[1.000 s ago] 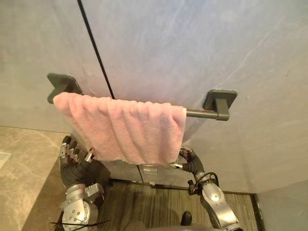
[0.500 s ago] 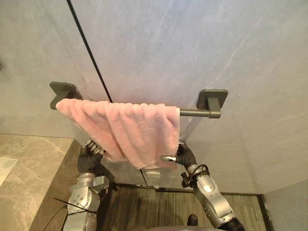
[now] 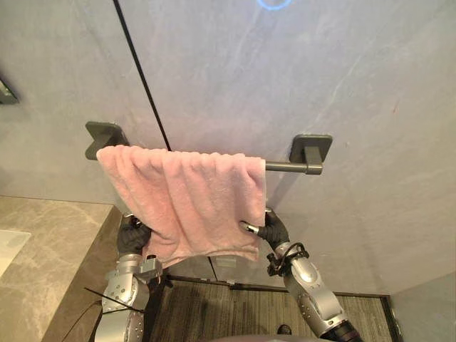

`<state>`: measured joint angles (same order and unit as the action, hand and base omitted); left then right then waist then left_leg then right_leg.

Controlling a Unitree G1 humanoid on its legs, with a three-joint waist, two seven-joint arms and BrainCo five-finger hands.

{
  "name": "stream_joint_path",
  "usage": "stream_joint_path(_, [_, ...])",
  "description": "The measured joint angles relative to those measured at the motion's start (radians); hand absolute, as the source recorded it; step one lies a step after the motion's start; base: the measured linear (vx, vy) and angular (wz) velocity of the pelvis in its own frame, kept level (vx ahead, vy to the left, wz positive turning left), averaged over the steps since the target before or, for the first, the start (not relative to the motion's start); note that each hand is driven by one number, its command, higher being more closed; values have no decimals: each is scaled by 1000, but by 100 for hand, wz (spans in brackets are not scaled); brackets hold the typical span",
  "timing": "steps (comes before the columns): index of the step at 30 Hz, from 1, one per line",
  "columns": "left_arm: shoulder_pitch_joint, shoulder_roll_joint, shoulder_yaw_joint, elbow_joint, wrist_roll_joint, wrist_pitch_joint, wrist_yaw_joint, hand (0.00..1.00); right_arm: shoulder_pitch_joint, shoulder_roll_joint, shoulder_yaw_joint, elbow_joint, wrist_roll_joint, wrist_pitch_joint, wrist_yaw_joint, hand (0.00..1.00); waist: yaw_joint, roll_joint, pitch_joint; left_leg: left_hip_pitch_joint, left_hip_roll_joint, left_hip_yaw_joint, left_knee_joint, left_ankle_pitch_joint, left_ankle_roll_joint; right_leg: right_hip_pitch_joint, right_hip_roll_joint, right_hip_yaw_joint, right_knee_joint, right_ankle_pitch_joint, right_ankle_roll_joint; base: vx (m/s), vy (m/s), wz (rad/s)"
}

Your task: Organize washtable

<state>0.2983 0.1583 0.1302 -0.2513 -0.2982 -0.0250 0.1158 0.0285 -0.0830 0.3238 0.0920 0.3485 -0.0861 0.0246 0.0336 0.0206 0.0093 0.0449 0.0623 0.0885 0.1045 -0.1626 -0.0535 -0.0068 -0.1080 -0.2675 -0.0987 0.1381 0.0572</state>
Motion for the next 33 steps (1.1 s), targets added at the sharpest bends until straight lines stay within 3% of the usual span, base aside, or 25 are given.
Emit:
stream_joint_path(7, [-12, -41, 71, 0, 50, 0, -2, 100, 41, 18, -126, -35, -70, 1, 3, 100, -3, 0, 0, 2, 0, 5, -2, 1, 1, 1, 0, 5, 0, 4, -1, -18, -1, -1])
stream_joint_path(18, [-73, -108, 77, 4, 80, 0, -4, 100, 43, 50, -173, -40, -115, -3, 3, 100, -20, 0, 0, 2, 5, 26, -12, 4, -2, -14, 1, 22, 0, 7, -4, -13, -2, -5])
stream_joint_path(19, [-85, -109, 78, 16, 87, 0, -3, 100, 47, 58, -179, -40, -116, -5, 3, 0, -21, 0, 0, 4, 5, 26, -17, 7, -2, -15, 1, 22, 0, 8, -4, 0, 0, 0])
stream_joint_path(28, [-85, -139, 108, 26, 95, 0, 7, 100, 50, 68, -179, -25, -113, -6, 24, 0, -20, 0, 0, 7, 4, 24, -20, 12, -2, -15, 1, 22, 0, 8, -4, 0, 0, 0])
stream_joint_path(29, [-84, -142, 114, 32, 95, 0, 20, 0, 52, 68, -176, -15, -111, -6, 29, 0, -20, 0, 0, 7, 5, 24, -20, 12, -2, -15, 1, 22, 0, 8, -4, 0, 0, 0])
stream_joint_path(33, [-81, -144, 135, 50, 95, 0, 41, 0, 64, 67, -169, 14, -102, -8, 45, 0, -20, 0, 0, 12, 4, 24, -23, 12, -2, -12, 1, 22, 0, 8, -4, 0, 0, 0])
